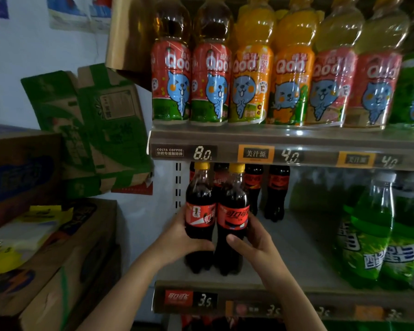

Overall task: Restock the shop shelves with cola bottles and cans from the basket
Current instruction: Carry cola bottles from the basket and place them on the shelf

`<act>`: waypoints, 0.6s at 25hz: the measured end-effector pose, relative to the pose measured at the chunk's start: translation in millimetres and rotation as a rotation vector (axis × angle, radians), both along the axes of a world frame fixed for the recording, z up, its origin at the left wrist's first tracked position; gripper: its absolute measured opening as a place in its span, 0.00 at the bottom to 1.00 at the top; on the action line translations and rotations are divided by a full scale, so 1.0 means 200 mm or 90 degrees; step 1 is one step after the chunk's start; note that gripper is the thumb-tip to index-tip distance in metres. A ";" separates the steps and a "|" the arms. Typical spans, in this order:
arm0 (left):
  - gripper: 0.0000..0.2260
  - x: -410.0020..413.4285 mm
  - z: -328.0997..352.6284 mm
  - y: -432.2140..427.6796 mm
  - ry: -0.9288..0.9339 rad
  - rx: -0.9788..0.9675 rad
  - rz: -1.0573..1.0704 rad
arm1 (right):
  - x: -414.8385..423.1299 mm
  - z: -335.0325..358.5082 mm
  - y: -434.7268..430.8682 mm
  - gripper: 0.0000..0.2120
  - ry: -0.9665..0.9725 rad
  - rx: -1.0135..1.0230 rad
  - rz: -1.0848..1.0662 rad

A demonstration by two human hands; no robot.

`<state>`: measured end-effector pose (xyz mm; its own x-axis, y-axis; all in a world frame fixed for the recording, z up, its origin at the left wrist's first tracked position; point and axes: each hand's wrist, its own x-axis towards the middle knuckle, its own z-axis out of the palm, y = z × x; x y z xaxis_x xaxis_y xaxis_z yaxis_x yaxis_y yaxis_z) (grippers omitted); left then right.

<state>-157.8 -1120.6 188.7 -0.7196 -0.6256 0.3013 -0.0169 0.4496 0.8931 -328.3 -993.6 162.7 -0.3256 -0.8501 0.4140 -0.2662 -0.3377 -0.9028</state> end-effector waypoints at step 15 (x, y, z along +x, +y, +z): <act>0.29 0.00 -0.12 -0.13 0.053 -0.085 0.133 | -0.02 -0.04 -0.11 0.30 0.110 0.065 -0.196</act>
<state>-158.4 -1146.1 164.3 -0.5483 -0.7087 0.4439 -0.0511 0.5582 0.8281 -331.4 -1015.2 154.8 -0.5050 -0.7633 0.4029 -0.4931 -0.1280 -0.8605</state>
